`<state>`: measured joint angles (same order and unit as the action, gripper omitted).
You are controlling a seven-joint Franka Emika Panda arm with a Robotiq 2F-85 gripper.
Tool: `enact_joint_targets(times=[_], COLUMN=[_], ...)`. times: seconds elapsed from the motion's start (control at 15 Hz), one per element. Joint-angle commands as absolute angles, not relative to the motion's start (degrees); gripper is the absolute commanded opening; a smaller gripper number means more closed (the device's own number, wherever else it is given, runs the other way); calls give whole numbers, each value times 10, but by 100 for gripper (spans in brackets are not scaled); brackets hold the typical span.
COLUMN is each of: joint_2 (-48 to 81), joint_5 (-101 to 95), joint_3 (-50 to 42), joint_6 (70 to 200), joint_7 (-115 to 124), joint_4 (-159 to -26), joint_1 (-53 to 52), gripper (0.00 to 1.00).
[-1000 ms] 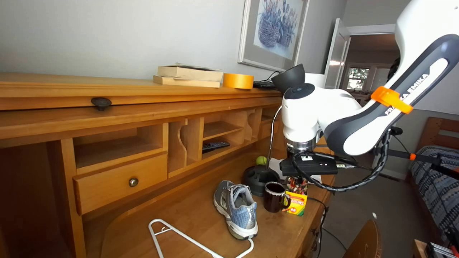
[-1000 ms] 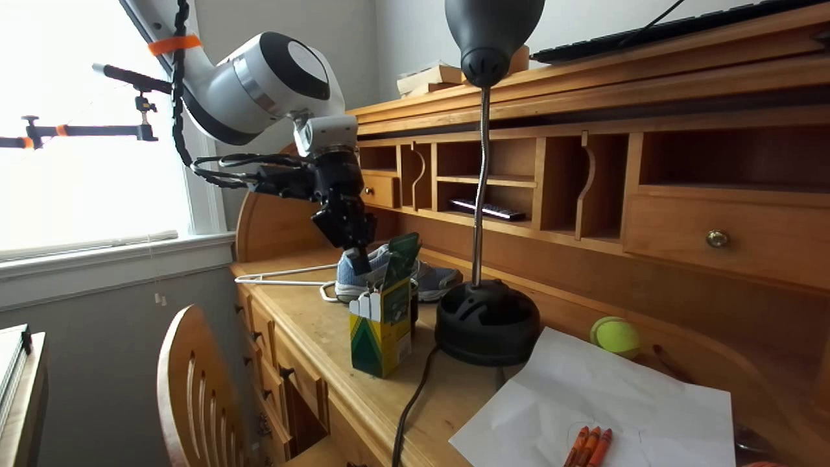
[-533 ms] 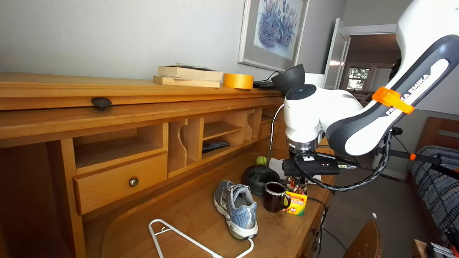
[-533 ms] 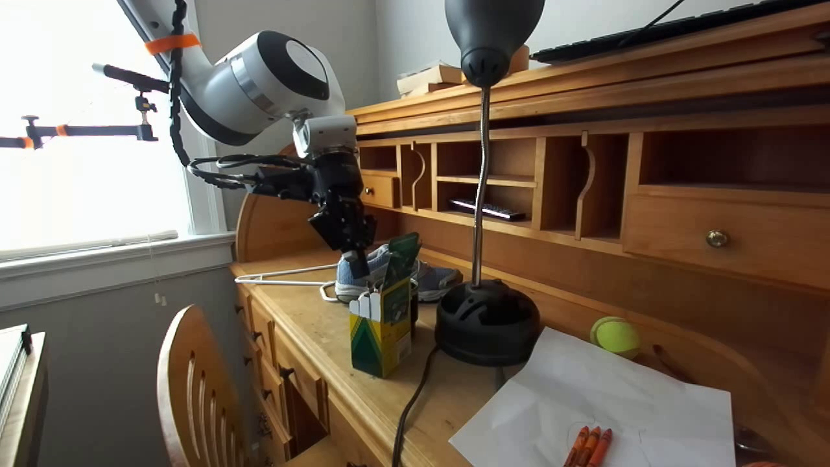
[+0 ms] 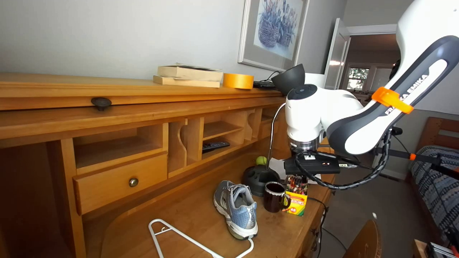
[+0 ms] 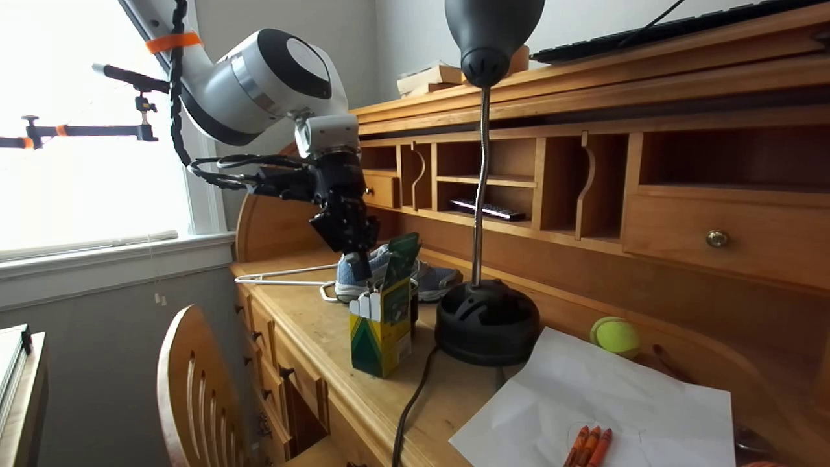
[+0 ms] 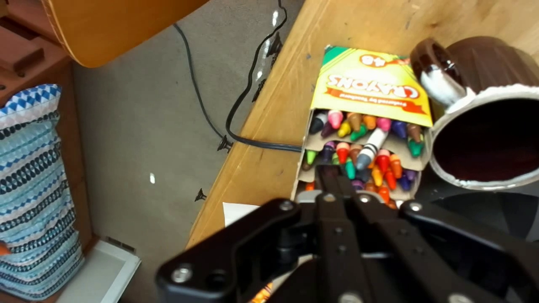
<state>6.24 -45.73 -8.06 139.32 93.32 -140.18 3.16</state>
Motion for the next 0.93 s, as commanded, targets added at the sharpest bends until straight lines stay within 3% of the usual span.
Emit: enact_joint_targets(times=[0.0, 0.87], joint_2=[69, 102], joint_5=[-461, -444], joint_3=[-82, -78], joint_6=[1406, 1401], joint_7=[938, 912], joint_4=[-1402, -1367], joint_1=[38, 35], gripper=[0, 0])
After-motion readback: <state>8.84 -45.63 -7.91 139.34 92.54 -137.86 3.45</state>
